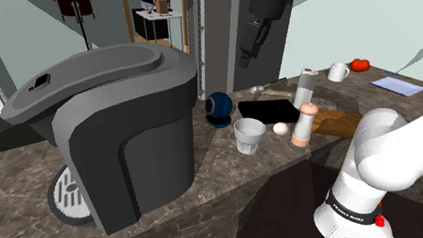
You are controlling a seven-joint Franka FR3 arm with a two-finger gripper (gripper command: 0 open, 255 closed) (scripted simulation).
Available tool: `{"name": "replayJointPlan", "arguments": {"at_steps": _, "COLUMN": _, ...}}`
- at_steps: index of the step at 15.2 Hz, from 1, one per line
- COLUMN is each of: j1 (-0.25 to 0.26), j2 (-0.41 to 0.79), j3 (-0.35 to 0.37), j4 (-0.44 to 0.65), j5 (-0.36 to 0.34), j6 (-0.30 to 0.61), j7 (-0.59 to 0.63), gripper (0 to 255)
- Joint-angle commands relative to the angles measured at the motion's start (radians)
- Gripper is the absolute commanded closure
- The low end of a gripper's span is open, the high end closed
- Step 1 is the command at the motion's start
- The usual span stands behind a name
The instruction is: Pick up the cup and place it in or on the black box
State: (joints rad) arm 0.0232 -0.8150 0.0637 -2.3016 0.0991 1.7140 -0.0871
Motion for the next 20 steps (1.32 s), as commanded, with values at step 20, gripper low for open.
{"name": "replayJointPlan", "arguments": {"at_steps": 20, "j1": -0.086, "j2": 0.237, "j3": -0.322, "j4": -0.300, "j5": -0.068, "j6": 0.392, "j7": -0.341, "gripper": 0}}
